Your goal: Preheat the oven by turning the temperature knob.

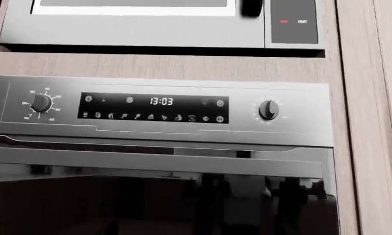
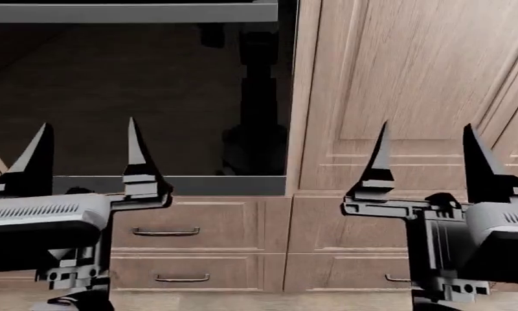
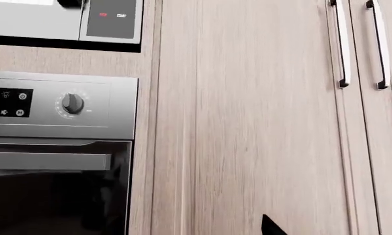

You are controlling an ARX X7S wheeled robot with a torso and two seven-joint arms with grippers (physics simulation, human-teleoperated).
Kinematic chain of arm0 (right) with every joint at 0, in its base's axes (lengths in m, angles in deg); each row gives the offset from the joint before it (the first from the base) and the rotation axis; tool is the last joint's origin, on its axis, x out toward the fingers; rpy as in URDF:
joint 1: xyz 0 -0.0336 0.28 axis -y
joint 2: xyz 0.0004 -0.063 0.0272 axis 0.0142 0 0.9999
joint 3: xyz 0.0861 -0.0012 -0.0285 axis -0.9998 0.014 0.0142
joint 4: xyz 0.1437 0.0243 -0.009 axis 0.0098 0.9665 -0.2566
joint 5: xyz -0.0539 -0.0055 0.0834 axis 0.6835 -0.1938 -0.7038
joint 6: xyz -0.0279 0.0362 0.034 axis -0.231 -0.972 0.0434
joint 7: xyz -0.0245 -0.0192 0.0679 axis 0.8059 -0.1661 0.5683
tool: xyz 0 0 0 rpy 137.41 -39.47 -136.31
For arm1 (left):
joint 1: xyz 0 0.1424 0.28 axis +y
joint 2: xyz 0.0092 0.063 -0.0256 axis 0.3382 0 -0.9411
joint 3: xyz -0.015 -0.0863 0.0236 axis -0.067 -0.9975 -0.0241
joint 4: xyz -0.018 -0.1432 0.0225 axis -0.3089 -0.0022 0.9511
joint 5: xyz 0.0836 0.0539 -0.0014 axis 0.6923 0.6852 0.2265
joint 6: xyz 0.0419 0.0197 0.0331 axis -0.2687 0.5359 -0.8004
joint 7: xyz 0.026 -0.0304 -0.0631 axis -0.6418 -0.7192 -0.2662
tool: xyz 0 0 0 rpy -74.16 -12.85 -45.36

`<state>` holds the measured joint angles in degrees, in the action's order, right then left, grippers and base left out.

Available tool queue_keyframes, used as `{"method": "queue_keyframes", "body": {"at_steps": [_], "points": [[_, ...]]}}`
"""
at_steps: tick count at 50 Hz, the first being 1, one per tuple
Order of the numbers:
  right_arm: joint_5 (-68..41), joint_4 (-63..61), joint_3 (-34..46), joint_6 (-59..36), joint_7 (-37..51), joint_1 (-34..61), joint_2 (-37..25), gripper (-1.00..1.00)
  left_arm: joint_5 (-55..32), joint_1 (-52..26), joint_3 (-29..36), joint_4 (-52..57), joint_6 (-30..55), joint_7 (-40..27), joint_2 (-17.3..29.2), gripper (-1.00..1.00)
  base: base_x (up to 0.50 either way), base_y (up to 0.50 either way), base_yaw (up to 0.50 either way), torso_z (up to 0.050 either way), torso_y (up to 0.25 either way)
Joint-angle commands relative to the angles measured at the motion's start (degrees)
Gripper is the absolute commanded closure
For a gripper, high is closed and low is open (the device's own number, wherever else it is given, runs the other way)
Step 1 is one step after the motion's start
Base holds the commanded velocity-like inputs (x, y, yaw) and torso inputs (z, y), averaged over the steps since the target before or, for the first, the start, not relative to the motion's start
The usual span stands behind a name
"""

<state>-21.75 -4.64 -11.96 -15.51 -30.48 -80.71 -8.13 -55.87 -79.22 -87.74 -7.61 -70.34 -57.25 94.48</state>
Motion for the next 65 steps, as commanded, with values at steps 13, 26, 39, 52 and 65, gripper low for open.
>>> {"method": "queue_keyframes", "body": {"at_steps": [13,26,39,52,65], "points": [[-0.6,-8.4,-1.0,-7.4,1.7,7.2,-2.3,-1.00,-2.9,-7.0,-1.2,7.2,5.1,-2.3,1.6,-1.00,0.00,0.00,0.00,0.000,0.000],[-2.1,-10.0,-2.8,-6.7,2.1,7.2,-3.1,-1.00,-3.9,-7.0,-2.2,8.6,3.7,-3.1,2.2,-1.00,0.00,0.00,0.00,0.000,0.000],[-2.1,-9.8,-1.9,-5.3,2.8,6.5,-4.0,-1.00,-4.9,-6.9,-2.9,10.0,3.6,-3.9,2.9,-1.00,0.00,0.00,0.00,0.000,0.000],[-2.8,-10.3,-1.5,-5.2,3.5,6.6,-5.1,-1.00,-5.4,-6.7,-2.7,10.8,3.9,-4.6,3.6,-1.00,0.00,0.22,0.00,0.000,0.000],[-3.3,-10.6,-1.0,-5.2,4.7,6.7,-6.1,-1.00,-5.6,-6.9,-2.5,10.7,3.7,-5.1,4.1,-1.00,0.00,0.35,0.00,0.000,0.000]]}}
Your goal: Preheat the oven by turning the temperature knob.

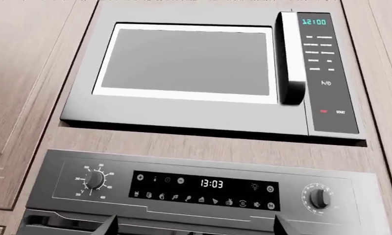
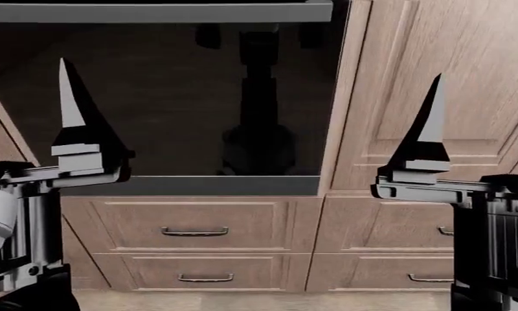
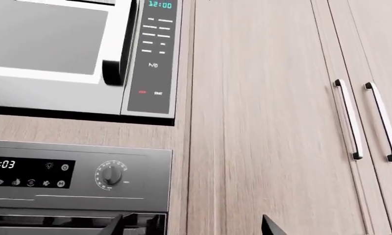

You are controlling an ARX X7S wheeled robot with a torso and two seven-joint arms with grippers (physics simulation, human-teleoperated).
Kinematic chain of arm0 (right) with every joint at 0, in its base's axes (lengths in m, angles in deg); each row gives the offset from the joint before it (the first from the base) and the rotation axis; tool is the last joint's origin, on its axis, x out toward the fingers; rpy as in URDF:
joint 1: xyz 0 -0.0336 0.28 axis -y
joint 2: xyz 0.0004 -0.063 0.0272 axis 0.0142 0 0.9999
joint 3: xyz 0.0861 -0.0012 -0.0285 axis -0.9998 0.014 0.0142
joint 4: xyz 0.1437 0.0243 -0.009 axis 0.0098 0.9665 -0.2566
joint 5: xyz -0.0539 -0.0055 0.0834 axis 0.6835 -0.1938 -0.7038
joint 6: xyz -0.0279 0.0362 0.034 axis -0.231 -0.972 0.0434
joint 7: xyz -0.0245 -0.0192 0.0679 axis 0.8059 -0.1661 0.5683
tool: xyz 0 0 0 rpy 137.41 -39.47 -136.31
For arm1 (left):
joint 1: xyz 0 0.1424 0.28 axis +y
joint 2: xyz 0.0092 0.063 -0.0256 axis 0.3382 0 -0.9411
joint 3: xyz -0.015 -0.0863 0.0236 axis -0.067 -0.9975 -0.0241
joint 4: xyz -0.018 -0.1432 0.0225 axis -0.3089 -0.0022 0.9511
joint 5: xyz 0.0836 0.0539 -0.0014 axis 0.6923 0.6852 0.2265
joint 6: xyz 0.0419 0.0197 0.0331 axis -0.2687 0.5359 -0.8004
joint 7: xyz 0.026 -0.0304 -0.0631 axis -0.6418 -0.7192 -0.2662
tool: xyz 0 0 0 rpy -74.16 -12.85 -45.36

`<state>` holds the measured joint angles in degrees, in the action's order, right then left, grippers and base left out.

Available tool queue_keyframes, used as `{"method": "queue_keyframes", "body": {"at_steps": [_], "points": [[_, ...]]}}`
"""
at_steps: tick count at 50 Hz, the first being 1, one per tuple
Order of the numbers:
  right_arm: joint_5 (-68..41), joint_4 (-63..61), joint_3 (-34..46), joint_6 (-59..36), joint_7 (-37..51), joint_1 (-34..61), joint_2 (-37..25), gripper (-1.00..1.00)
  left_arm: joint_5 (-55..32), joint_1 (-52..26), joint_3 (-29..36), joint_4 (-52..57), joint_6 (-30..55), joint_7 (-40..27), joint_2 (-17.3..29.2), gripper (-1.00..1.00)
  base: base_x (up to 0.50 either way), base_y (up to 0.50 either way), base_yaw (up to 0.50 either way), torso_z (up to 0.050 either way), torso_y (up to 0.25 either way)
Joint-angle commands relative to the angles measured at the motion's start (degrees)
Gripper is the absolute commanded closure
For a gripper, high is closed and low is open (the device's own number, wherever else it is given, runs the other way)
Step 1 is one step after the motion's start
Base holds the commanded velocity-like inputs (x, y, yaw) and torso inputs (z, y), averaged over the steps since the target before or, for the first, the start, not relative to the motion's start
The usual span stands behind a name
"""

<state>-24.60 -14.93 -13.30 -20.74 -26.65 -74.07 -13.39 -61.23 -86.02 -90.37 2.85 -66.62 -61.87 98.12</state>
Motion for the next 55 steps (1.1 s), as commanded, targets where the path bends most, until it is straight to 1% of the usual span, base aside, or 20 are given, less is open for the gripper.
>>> {"method": "queue_keyframes", "body": {"at_steps": [1,11,27,31,38,45,55], "points": [[-0.6,-0.3,0.2,-0.1,1.0,0.2,-0.9,-1.00,-0.3,-0.1,0.2,0.2,0.0,-0.5,0.5,-1.00,0.00,0.35,0.00,0.000,0.000],[-1.2,0.0,0.5,0.1,1.9,0.5,-1.6,-1.00,-0.8,-0.2,0.2,0.8,0.5,-1.1,0.9,-1.00,0.00,0.36,0.00,0.000,0.000],[-2.2,-0.1,1.0,0.4,3.5,0.3,-2.9,-1.00,-1.1,0.0,0.5,0.6,0.0,-1.7,1.5,-1.00,0.00,0.50,0.00,0.000,0.000],[-3.7,-0.2,0.3,1.0,3.5,0.1,-2.9,-1.00,-1.0,-0.2,0.7,0.4,-0.2,-1.8,1.6,-1.00,0.00,0.00,0.00,0.000,0.000],[-2.4,0.9,1.7,1.8,4.2,0.4,-3.5,-1.00,-1.4,-0.2,0.6,0.7,-0.1,-2.1,1.9,-1.00,0.00,0.00,0.00,0.000,0.000],[-2.9,0.9,1.6,1.9,4.4,0.4,-3.7,-1.00,-1.7,-0.1,0.5,0.8,-0.1,-2.4,2.2,-1.00,0.00,0.26,0.00,0.000,0.000],[-3.5,-0.2,1.6,1.5,5.3,0.0,-4.7,-1.00,-1.6,-0.1,0.8,0.7,-0.3,-2.7,2.5,-1.00,0.00,0.05,0.00,0.000,0.000]]}}
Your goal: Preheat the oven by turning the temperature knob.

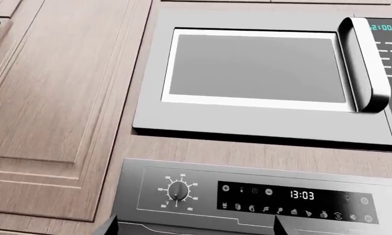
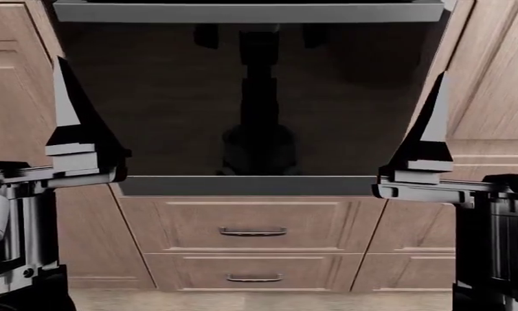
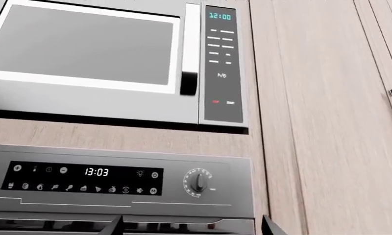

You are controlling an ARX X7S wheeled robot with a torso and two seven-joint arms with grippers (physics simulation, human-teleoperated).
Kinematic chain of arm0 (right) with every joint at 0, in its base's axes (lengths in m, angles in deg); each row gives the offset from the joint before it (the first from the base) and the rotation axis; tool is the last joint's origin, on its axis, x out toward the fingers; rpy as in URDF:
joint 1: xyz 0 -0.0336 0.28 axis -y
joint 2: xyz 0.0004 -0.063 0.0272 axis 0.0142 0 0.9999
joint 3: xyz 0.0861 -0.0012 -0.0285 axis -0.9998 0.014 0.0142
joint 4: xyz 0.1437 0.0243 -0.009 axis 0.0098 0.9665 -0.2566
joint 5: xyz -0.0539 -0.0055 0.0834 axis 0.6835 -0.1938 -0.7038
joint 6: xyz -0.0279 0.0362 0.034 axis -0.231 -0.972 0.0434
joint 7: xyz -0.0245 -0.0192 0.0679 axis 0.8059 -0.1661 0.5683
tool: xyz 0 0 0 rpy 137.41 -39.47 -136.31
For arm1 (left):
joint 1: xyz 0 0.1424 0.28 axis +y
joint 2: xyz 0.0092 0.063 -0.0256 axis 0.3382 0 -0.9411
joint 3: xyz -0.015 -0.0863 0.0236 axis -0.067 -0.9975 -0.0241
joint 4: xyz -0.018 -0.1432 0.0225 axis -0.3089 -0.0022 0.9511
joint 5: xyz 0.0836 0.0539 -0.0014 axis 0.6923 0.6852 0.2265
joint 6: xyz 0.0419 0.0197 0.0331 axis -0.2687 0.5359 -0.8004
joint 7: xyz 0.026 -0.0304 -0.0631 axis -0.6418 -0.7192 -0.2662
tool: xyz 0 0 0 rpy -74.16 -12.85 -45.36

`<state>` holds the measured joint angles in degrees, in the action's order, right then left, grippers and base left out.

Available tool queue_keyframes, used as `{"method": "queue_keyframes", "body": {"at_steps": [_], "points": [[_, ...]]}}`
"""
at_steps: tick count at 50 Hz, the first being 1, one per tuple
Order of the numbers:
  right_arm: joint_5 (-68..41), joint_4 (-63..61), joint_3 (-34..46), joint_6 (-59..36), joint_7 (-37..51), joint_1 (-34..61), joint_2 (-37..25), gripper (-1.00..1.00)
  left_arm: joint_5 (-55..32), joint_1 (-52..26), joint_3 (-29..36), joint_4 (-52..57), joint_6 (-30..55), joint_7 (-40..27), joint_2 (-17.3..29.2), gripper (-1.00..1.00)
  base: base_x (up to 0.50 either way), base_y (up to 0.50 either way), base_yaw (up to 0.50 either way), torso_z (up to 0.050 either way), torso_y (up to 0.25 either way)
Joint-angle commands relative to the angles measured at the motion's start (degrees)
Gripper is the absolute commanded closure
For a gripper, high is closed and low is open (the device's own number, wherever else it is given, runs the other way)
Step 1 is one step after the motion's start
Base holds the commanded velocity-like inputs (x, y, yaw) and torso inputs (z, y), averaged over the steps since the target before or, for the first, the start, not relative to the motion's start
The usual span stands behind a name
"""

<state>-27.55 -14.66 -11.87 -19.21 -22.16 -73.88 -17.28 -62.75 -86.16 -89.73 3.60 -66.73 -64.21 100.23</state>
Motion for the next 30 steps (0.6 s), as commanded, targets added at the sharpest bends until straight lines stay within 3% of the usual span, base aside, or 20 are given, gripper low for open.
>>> {"method": "queue_keyframes", "body": {"at_steps": [1,13,22,30], "points": [[-0.7,-0.6,0.2,0.0,0.9,-0.2,-0.9,-1.00,0.0,0.0,0.2,-0.2,-0.3,-0.4,0.4,-1.00,0.00,0.20,0.00,0.000,0.000],[-1.3,-0.2,0.8,0.6,2.1,-0.1,-1.8,-1.00,0.0,-0.1,0.5,-0.3,-0.5,-0.8,0.8,-1.00,0.00,0.19,0.00,0.000,0.000],[-1.9,0.1,1.0,1.0,2.8,-0.1,-2.3,-1.00,-2.2,1.2,0.6,0.6,-3.4,1.1,1.5,-1.00,0.00,0.00,0.00,0.000,0.000],[-2.3,0.3,1.2,1.0,3.3,-0.1,-2.6,-1.00,-3.0,1.6,0.6,0.8,-4.4,1.7,2.0,-1.00,0.00,0.00,0.00,0.047,0.000]]}}
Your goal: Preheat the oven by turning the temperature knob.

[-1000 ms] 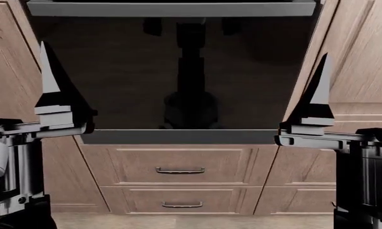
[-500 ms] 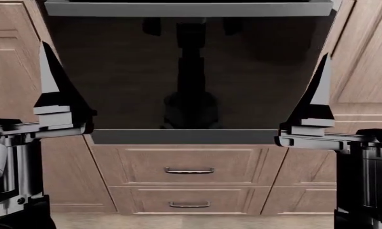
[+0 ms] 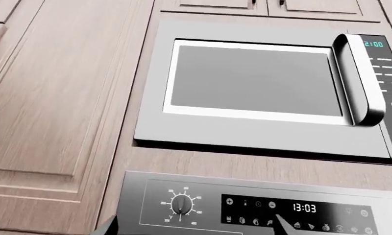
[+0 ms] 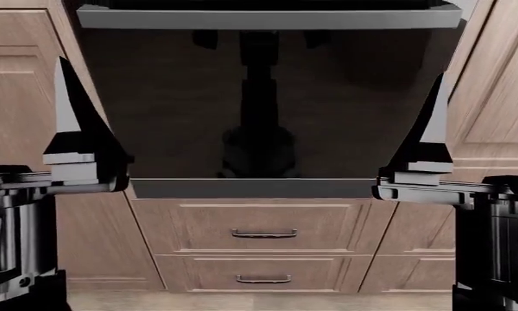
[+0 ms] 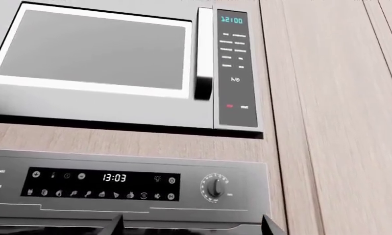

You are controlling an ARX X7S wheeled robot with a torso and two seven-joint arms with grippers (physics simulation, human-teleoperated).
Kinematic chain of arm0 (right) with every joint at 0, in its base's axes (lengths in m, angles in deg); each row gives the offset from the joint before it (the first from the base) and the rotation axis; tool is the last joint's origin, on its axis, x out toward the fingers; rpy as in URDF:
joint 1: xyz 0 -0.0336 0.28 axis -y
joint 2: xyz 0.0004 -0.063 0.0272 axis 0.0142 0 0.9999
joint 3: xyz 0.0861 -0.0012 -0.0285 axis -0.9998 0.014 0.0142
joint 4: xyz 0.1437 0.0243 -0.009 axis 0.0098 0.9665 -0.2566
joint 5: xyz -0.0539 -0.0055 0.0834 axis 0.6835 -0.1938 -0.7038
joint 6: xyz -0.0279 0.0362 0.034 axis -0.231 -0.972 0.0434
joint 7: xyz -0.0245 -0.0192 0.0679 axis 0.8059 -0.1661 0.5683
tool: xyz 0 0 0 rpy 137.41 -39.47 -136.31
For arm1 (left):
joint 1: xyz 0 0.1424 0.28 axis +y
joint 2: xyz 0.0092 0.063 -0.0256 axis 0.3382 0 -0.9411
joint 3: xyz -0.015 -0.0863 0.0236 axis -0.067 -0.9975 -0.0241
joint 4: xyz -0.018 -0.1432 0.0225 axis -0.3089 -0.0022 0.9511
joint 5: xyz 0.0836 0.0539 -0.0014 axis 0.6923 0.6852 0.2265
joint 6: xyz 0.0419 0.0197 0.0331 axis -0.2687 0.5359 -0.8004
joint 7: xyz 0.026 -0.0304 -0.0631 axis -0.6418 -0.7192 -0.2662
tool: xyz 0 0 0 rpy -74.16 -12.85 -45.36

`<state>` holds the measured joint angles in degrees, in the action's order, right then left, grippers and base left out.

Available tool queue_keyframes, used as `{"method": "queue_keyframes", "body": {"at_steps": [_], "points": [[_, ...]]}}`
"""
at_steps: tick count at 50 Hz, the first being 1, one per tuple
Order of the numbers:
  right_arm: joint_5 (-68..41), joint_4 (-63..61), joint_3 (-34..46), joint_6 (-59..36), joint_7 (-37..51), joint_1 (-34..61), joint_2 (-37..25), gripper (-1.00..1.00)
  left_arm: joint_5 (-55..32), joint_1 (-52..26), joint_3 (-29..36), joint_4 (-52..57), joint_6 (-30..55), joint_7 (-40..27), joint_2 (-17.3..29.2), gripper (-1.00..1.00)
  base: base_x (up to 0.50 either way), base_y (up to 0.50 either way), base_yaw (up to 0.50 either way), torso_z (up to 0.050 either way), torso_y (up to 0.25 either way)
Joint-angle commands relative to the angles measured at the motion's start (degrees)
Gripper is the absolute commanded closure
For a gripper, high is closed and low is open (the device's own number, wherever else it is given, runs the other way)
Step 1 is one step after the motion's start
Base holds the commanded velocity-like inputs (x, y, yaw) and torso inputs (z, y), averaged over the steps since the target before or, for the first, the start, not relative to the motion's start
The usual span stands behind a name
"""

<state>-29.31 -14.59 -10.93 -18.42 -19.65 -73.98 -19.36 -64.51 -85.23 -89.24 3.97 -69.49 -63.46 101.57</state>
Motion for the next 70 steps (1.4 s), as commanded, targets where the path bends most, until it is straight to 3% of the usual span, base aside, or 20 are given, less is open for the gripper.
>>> {"method": "queue_keyframes", "body": {"at_steps": [1,14,70], "points": [[-0.6,0.2,0.2,0.2,0.8,0.0,-0.6,-1.00,-1.3,0.6,0.0,0.4,-1.7,0.9,0.7,-1.00,0.00,0.00,0.00,0.050,0.000],[-1.9,-0.1,0.6,0.3,1.4,0.3,-1.7,-1.00,-0.8,-0.1,0.1,1.1,-0.1,-0.9,1.0,-1.00,0.00,0.00,0.00,0.045,0.000],[-2.7,0.4,3.6,2.1,5.3,0.3,-5.3,-1.00,-2.0,-0.3,0.6,1.7,-0.5,-2.8,2.9,-1.00,0.17,0.00,0.00,0.012,0.000]]}}
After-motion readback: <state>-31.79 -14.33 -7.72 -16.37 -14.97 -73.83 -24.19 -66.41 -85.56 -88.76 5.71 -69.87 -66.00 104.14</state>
